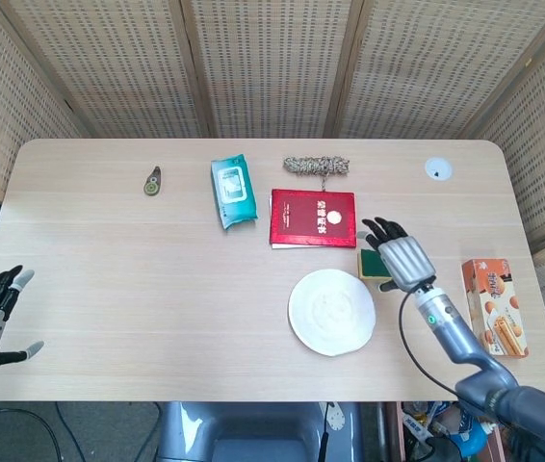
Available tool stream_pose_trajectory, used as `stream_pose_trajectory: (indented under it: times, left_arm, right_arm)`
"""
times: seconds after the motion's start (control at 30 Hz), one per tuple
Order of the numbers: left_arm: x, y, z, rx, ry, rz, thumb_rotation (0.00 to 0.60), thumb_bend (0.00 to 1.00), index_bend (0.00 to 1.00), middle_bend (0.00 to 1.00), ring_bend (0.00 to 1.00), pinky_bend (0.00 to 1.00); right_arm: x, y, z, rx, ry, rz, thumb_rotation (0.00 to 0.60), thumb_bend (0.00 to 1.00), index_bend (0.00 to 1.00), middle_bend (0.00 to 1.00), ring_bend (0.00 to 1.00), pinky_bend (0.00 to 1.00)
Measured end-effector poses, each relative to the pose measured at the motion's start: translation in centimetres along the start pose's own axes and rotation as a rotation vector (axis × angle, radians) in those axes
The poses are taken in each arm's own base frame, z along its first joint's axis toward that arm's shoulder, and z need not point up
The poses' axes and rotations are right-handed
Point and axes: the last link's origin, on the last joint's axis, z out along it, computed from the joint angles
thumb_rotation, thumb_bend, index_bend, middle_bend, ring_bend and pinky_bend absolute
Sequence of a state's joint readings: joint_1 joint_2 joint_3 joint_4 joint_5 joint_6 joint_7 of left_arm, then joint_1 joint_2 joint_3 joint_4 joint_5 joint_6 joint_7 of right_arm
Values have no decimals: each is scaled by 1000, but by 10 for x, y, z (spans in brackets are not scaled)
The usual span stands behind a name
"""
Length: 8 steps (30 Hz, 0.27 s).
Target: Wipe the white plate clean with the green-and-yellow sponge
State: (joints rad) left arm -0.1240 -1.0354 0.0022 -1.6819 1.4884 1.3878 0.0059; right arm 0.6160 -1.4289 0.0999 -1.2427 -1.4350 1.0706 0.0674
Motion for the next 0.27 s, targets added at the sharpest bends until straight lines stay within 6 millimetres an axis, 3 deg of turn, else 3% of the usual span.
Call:
stream_pose_trajectory:
  times: [0.13, 0.27]
  left_arm:
    - [3, -2, -2, 6, 27, -2, 600, 0, 0, 0, 0, 0]
    - [4, -2, -9, -1, 47, 4, 600, 0, 0, 0, 0, 0]
  right_arm:
    - [14, 5, -45, 0, 88, 22, 600, 2, 122, 8, 0, 1]
    - [12, 23, -110, -69, 108, 13, 600, 0, 5, 0, 0, 0]
